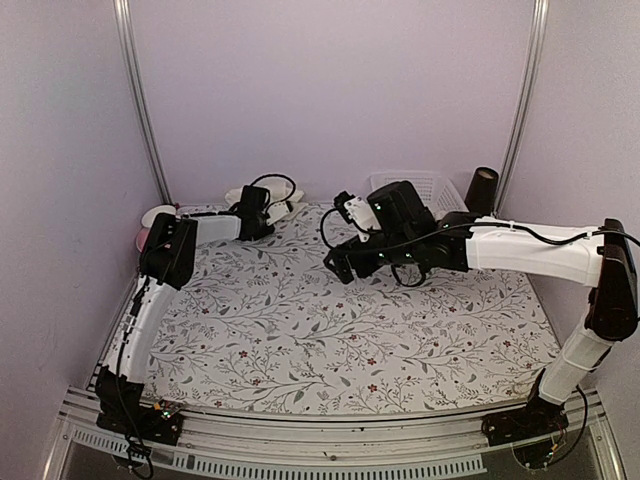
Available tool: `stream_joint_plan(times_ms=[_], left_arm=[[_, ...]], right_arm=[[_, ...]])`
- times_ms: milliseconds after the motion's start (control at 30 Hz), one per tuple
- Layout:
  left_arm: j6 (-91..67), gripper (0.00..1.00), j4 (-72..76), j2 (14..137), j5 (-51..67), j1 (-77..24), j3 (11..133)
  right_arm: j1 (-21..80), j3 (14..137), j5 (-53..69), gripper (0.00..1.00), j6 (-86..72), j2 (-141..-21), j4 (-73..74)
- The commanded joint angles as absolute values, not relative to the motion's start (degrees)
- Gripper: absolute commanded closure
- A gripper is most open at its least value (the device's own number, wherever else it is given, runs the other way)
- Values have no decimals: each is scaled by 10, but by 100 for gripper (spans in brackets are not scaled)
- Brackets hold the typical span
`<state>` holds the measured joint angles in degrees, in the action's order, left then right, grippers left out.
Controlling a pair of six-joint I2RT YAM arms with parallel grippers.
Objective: Roll the towels
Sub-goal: Pick up the towel from the corner of the board.
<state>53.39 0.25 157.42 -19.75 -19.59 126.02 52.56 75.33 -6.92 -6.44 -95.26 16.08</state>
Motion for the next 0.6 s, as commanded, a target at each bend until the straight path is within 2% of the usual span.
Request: stream_joint_plan(times_ms=[0, 133, 233, 300, 367, 400, 533, 567], left_arm=[[474, 100, -39, 1443, -87, -194, 1158], [459, 100, -47, 1375, -17, -198, 1097], [455, 100, -69, 1393, -5, -206, 1118], [447, 70, -94, 1426, -24, -213, 1163], [427, 51, -123, 1459, -36, -218, 1215], [410, 39, -133, 1473, -39, -218, 1240], [356, 20, -147, 1509, -45, -220, 1297], [344, 19, -144, 1514, -48, -221, 1304]], right_arm=[[528, 746, -89, 1, -55, -943, 139], [528, 747, -81, 1, -50, -941, 131], [528, 750, -77, 1, -48, -943, 131], [528, 749, -77, 1, -50, -939, 134], [528, 743, -81, 1, -52, -934, 136], [528, 740, -83, 1, -52, -931, 136], [528, 726, -88, 1, -58, -922, 136], [528, 724, -87, 1, -59, -921, 137]])
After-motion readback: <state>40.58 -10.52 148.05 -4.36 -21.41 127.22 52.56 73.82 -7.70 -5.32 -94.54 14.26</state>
